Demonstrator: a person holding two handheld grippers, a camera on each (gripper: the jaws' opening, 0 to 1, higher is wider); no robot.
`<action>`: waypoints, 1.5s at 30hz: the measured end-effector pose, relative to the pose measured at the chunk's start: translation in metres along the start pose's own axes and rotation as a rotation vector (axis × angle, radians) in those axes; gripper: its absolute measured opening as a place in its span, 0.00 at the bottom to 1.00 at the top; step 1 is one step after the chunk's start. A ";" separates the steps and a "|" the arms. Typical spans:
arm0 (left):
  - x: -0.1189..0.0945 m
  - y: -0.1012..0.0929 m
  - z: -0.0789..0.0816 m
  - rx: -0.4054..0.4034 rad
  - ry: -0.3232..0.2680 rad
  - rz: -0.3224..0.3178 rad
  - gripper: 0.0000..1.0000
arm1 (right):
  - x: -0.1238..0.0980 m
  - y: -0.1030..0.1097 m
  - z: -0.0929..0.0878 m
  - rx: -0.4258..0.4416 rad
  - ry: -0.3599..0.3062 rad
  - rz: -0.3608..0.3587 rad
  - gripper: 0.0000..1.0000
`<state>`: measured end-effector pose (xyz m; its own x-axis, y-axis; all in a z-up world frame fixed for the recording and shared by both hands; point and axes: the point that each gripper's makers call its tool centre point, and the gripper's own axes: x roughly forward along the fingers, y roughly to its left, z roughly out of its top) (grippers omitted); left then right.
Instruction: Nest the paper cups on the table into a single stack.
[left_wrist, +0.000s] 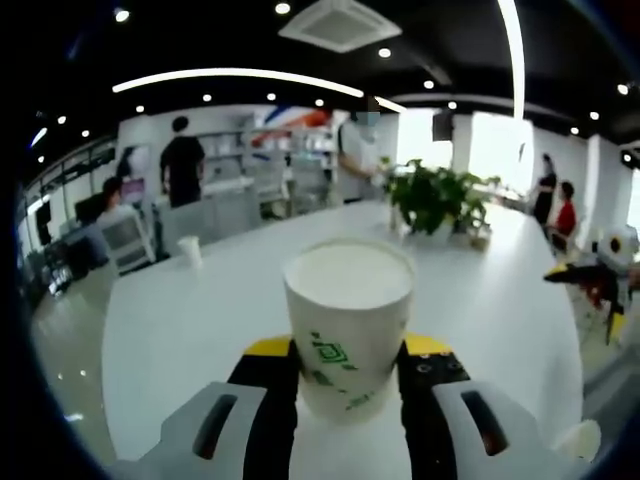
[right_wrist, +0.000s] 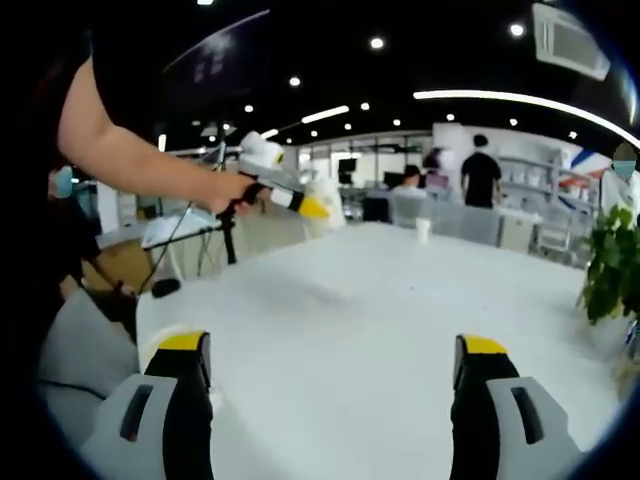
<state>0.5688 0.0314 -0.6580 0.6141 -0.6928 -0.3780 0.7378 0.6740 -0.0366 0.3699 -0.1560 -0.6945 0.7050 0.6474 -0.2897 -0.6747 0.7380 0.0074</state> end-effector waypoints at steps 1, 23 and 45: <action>-0.001 -0.002 0.000 0.000 -0.001 -0.001 0.37 | 0.000 0.000 0.000 -0.001 -0.001 0.001 1.00; -0.016 -0.020 0.008 0.030 0.005 -0.050 0.37 | 0.002 0.006 0.016 -0.024 -0.014 0.019 0.99; -0.037 -0.049 0.009 0.038 0.012 -0.108 0.37 | -0.001 0.013 0.022 -0.013 0.004 0.030 1.00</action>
<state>0.5129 0.0217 -0.6336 0.5270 -0.7578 -0.3848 0.8099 0.5850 -0.0427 0.3656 -0.1429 -0.6735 0.6836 0.6682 -0.2937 -0.6982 0.7159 0.0038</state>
